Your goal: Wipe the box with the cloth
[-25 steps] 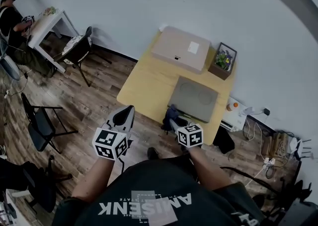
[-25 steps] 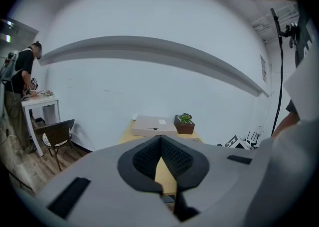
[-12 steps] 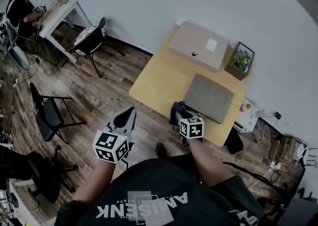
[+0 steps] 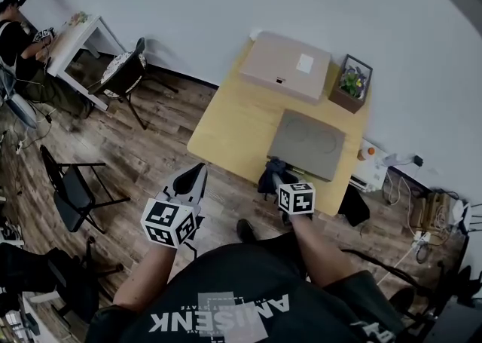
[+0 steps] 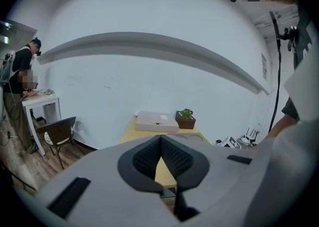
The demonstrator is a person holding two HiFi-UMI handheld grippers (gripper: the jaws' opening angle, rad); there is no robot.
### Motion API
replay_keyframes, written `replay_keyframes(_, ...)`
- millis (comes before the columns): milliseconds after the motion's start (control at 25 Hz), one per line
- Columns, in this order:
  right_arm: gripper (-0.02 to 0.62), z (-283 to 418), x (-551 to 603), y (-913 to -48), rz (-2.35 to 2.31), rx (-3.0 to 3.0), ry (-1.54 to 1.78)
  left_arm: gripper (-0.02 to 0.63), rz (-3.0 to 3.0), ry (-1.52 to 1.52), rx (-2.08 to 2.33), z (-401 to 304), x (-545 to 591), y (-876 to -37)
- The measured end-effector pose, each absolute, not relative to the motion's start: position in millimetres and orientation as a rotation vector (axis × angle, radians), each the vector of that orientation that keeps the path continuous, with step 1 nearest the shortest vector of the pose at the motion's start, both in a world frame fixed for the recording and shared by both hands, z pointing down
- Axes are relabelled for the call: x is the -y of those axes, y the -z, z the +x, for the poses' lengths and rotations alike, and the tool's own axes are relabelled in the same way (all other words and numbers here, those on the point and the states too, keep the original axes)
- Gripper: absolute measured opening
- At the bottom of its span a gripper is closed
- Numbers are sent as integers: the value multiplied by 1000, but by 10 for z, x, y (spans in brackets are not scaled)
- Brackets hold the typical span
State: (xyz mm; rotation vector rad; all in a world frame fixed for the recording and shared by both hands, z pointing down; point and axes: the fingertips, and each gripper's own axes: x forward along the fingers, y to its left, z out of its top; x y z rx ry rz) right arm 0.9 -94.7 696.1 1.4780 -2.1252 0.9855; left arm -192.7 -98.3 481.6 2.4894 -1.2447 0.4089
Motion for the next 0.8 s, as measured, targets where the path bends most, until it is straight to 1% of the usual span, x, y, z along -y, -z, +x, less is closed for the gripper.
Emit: replay_keyframes(800, 77, 494, 554, -6928, 1592, 2080, -1036, 2, 2528, -407, 1107, -1449, 917, -4918)
